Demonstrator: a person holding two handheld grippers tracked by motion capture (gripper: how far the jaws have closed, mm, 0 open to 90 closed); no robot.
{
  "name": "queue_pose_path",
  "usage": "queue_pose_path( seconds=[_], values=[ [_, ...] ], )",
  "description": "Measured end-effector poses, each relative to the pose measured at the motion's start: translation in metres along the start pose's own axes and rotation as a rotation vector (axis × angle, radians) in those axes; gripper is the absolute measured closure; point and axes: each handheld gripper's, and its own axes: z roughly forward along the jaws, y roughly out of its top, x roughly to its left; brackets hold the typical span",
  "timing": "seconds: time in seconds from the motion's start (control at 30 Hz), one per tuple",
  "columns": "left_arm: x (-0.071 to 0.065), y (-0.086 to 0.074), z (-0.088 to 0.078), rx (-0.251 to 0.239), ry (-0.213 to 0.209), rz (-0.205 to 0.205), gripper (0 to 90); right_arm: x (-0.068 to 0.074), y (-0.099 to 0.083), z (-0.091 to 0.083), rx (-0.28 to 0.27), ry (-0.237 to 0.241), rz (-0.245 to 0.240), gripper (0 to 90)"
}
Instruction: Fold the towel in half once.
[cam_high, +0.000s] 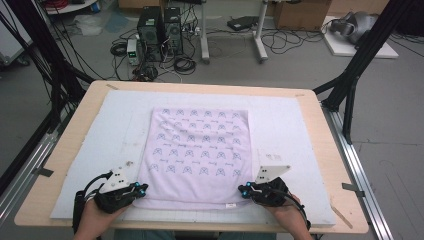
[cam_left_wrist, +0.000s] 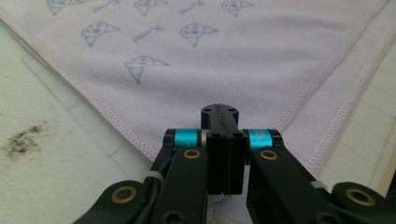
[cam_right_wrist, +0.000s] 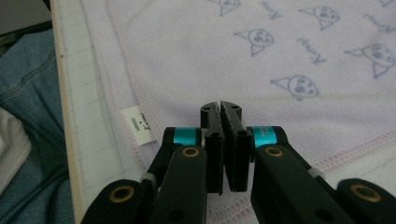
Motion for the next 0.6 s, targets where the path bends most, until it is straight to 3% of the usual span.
queue_pose_path(
  seconds=[0.23, 0.33, 0.37, 0.43, 0.53, 0.6],
  values=[
    [-0.001, 0.003, -0.007, -0.005, 0.001, 0.025, 89.5, 0.002, 0.009, -0.012, -0.023, -0.012, -0.018, 88.1],
    [-0.001, -0.001, -0.006, -0.004, -0.016, 0.021, 89.5, 0.003, 0.007, -0.013, -0.022, -0.011, -0.016, 88.1],
    [-0.001, -0.002, -0.004, 0.005, -0.019, 0.018, 86.2, 0.003, 0.006, -0.012, -0.014, -0.010, -0.014, 88.1],
    [-0.001, -0.003, 0.003, 0.039, 0.004, 0.011, 64.6, 0.003, 0.002, -0.009, 0.002, -0.009, -0.009, 88.1],
    [-0.001, -0.003, 0.008, 0.044, -0.001, 0.017, 63.8, 0.001, -0.002, -0.003, 0.018, -0.006, -0.009, 87.9],
    [-0.002, -0.003, 0.009, 0.045, -0.018, 0.032, 72.7, 0.001, -0.005, 0.000, 0.017, -0.003, -0.007, 87.7]
  ],
)
